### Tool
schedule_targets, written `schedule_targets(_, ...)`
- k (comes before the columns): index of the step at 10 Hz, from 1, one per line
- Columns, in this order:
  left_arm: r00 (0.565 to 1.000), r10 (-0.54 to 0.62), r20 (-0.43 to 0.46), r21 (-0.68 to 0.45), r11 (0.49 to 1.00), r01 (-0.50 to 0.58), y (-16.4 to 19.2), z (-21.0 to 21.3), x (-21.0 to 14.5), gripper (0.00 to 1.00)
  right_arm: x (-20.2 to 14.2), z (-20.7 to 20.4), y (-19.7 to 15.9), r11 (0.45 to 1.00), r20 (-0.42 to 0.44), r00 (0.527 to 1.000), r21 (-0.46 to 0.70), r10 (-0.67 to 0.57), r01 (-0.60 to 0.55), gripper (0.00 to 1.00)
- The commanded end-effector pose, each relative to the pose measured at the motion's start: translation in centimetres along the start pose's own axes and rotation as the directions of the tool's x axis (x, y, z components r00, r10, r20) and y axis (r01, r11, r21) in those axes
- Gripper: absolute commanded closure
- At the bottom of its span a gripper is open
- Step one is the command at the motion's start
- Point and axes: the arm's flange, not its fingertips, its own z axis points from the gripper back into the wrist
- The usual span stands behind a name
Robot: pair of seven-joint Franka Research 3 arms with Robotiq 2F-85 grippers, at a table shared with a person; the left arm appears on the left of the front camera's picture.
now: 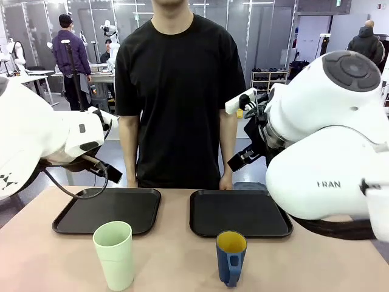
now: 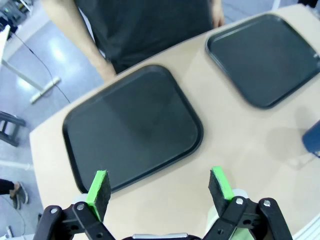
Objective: Sort and store the cups by type.
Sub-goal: Pick up the Reusable plastic cup.
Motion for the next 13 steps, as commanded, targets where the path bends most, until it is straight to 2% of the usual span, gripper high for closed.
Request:
schedule_targets(1, 1.0, 0.022, 0.01, 0.037, 0.999, -0.022, -1.3, 1.1, -1.2, 0.0, -1.2, 0.6, 1.3, 0.997, -0.011, 1.0, -0.074, -0.025, 0.025, 0.0)
schedule_targets(4, 1.0, -0.007, 0.029, 0.046, 0.999, 0.006, -2.0, 1.7, -1.3, 0.0, -1.7, 0.8, 1.5, 0.995, -0.003, 1.0, -0.097, -0.009, 0.008, 0.0)
schedule_targets(6, 1.0, 0.011, 0.019, 0.058, 0.998, -0.012, -0.3, 1.7, -1.9, 0.0, -2.1, 0.3, -0.3, 0.994, -0.014, 1.0, -0.112, 0.018, -0.019, 0.0)
schedule_targets(8, 0.998, 0.064, -0.011, 0.088, 0.994, -0.063, 4.3, 1.3, -3.3, 0.0, -3.1, -1.8, -4.7, 0.989, -0.088, 0.994, -0.139, -0.063, 0.051, 0.0)
schedule_targets(9, 0.995, 0.093, -0.027, 0.104, 0.991, -0.09, 6.8, 0.9, -4.2, 0.0, -3.9, -3.3, -7.1, 0.993, -0.105, 0.991, -0.086, -0.088, 0.079, 0.0)
schedule_targets(12, 0.974, 0.221, -0.052, 0.116, 0.97, -0.214, 13.9, -0.8, -7.0, 0.0, -6.4, -7.4, -12.9, 0.967, -0.197, 0.948, -0.091, -0.252, 0.238, 0.0)
schedule_targets(13, 0.95, 0.292, -0.107, 0.129, 0.952, -0.278, 16.1, -2.2, -7.9, 0.0, -7.1, -8.8, -14.5, 0.957, -0.227, 0.929, -0.084, -0.291, 0.279, 0.0)
